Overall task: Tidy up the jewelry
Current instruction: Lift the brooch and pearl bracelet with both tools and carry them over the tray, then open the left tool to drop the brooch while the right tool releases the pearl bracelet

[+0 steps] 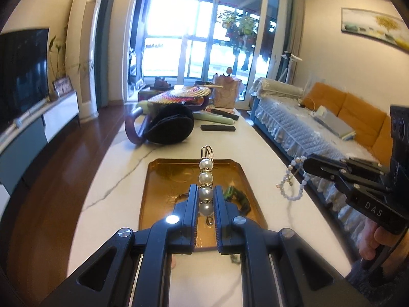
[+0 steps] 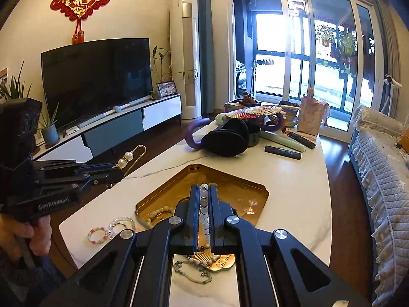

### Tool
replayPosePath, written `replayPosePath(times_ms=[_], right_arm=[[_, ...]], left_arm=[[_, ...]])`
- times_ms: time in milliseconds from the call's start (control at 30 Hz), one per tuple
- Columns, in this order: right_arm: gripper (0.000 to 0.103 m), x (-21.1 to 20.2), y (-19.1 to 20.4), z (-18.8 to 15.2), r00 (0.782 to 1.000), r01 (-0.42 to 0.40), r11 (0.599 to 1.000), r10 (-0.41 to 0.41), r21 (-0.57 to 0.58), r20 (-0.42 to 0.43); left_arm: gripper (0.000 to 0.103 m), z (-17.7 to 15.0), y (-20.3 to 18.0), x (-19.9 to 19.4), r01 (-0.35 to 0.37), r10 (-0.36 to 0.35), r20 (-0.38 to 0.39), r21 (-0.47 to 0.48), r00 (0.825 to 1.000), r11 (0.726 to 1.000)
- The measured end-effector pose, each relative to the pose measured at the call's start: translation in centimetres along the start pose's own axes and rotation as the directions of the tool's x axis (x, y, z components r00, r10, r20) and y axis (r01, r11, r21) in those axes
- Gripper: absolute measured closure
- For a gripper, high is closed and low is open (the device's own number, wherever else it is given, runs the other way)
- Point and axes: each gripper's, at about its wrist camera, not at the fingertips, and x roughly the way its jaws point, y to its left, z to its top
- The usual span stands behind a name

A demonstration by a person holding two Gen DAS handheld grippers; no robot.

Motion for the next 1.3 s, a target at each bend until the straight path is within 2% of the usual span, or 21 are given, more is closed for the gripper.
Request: replayPosePath(times_ms=[100, 333, 433, 467, 567, 733, 867, 933, 1033, 1200, 1300], right_arm=[[0.098, 2.0, -0.5, -0.4, 0.999, -0.008, 1.000, 0.007, -0.020, -0.033], [0.098, 7.3, -1.9, -3.8, 0.983, -0.056, 0.998, 0.058, 0.016, -0.175], [0.098, 9.6, -2.3, -5.9, 0.960, -0.082, 0.995, 0.092, 0.049, -0.265], [0.098, 10.7, -2.3, -7.0, 0.940, -0.097, 0.993, 0.112, 0.061, -0.322], [0.098, 12.5, -2.3, -9.0, 0.916, -0.081, 0.995, 0.098, 0.061, -0.389], [0.098, 14.3, -2.4, -8.9, 0.919, -0.052, 0.998, 0.065, 0.043, -0.389], [0.098, 15.4, -3.0, -8.6, 0.921, -0.027, 0.998, 0.046, 0.054, -0.386], [0.098, 15.8, -3.4, -8.3, 0.925, -0.005, 0.999, 0.024, 0.051, -0.378], [0.098, 15.4, -4.7, -7.6, 0.944, 0.042, 0.996, -0.015, 0.076, -0.331], [0.098, 14.2, -5.3, -6.7, 0.963, 0.040, 0.993, -0.008, 0.114, -0.271], [0.097, 14.4, -4.5, -6.7, 0.959, 0.020, 0.996, 0.007, 0.091, -0.284]], left_arm=[[0.091, 0.2, 1.4, 2.6, 0.032, -0.035, -0.049, -0.050, 0.998, 0.998], [0.091, -2.4, 2.7, 7.7, 0.009, -0.023, -0.180, -0.079, 0.983, 0.997], [0.091, -3.7, 3.0, 9.4, 0.006, -0.029, -0.236, -0.099, 0.971, 0.995], [0.091, -4.0, 3.0, 9.9, 0.011, -0.036, -0.256, -0.098, 0.966, 0.995], [0.091, -4.4, 2.8, 11.2, -0.001, -0.024, -0.292, -0.083, 0.956, 0.997], [0.091, -5.5, 2.7, 12.9, -0.001, -0.028, -0.344, -0.083, 0.939, 0.997], [0.091, -6.2, 2.9, 13.8, -0.012, -0.018, -0.362, -0.082, 0.932, 0.997], [0.091, -6.2, 2.9, 13.7, -0.012, -0.019, -0.360, -0.084, 0.933, 0.996], [0.091, -5.7, 3.2, 13.2, -0.024, -0.008, -0.334, -0.092, 0.943, 0.995], [0.091, -4.8, 3.4, 12.8, -0.055, 0.023, -0.300, -0.096, 0.954, 0.994], [0.091, -5.0, 3.4, 13.0, -0.078, 0.049, -0.297, -0.086, 0.953, 0.993]])
